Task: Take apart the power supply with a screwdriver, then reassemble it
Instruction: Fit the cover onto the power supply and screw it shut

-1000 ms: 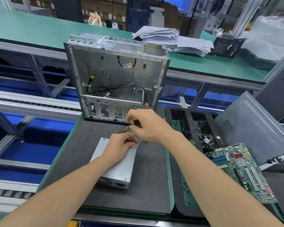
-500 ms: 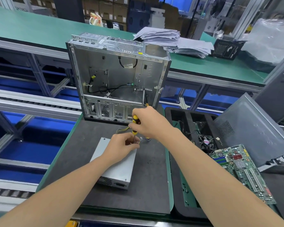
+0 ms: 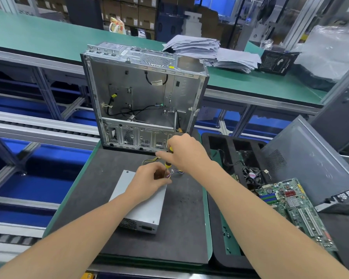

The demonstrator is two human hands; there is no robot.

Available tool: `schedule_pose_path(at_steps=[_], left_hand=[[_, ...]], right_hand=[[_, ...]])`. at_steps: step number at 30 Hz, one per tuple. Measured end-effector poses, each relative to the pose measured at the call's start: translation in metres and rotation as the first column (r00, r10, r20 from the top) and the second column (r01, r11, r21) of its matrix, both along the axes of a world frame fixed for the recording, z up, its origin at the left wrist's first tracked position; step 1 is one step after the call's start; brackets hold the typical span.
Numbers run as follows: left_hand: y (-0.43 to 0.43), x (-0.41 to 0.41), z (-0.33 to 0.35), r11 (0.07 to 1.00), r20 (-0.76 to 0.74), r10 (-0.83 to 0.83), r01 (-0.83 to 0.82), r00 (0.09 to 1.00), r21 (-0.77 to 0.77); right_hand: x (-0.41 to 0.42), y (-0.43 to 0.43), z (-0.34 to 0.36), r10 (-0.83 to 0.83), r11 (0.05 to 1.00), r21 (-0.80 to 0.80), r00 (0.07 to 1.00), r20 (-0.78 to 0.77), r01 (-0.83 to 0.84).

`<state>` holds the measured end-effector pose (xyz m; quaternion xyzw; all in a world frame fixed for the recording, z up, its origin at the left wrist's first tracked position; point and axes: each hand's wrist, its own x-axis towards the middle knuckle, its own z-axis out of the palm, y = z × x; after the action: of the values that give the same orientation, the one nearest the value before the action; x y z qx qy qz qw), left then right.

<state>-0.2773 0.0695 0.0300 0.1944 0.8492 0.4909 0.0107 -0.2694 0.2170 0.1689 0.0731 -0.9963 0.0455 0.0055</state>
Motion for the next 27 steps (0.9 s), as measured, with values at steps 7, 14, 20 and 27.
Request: schedule_pose_path(at_steps=[7, 14, 20, 27], left_hand=[[-0.002, 0.0, -0.006, 1.0, -0.025, -0.021, 0.02, 0.999, -0.011], [0.001, -0.004, -0.003, 0.999, -0.061, 0.016, -0.018, 0.998, -0.035], [0.0, -0.001, -0.006, 1.0, -0.042, -0.01, 0.01, 0.999, -0.02], [-0.001, -0.002, -0.006, 0.999, -0.038, -0.026, 0.024, 0.999, -0.032]], right_hand=[[0.008, 0.009, 0.005, 0.238, 0.952, -0.198, 0.971, -0.004, -0.234], [0.008, 0.002, 0.003, 0.01, 1.0, 0.021, 0.999, -0.051, -0.009], [0.009, 0.006, 0.01, 0.192, 0.964, -0.197, 0.98, 0.049, -0.179], [0.011, 0.0, -0.007, 0.022, 0.988, -0.154, 0.997, -0.078, -0.034]])
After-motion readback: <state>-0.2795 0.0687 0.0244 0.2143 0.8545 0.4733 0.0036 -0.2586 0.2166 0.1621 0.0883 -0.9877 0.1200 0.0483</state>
